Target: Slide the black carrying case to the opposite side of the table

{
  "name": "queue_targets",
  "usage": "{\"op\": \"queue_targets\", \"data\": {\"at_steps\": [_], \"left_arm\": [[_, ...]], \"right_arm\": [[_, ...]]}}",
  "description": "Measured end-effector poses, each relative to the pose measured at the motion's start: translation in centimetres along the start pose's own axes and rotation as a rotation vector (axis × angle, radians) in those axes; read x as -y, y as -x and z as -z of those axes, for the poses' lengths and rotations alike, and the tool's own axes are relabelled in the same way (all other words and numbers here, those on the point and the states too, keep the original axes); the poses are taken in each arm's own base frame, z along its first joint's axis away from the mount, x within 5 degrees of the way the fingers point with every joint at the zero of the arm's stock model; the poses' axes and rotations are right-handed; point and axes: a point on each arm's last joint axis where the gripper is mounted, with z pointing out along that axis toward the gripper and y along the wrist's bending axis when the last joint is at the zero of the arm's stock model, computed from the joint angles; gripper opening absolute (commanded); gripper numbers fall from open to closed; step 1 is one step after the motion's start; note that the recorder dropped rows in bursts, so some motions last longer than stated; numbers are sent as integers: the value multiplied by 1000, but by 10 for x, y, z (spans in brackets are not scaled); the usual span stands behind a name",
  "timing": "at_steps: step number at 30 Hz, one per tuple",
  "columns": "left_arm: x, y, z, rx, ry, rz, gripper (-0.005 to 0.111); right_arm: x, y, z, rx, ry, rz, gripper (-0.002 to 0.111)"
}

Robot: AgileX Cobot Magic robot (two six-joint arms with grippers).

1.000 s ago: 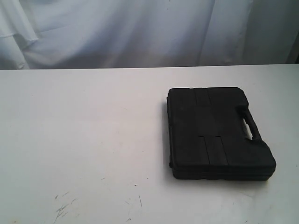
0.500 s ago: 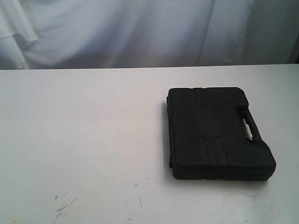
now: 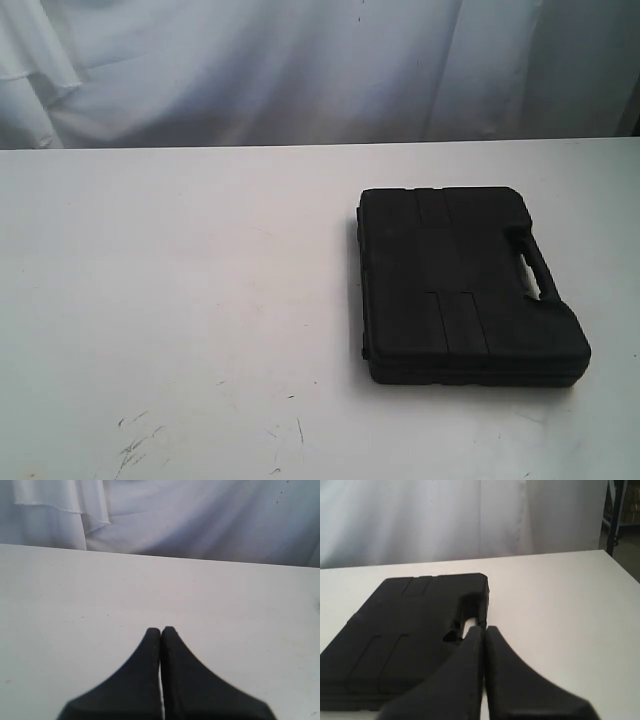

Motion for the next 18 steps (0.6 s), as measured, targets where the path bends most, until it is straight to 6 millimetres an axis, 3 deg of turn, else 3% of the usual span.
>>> {"op": "queue_targets", "data": {"at_steps": [18], "left_arm": [[0,0,0,0,0,0,0]], "right_arm": [[0,-4,0,-46,-5,26,0]]}}
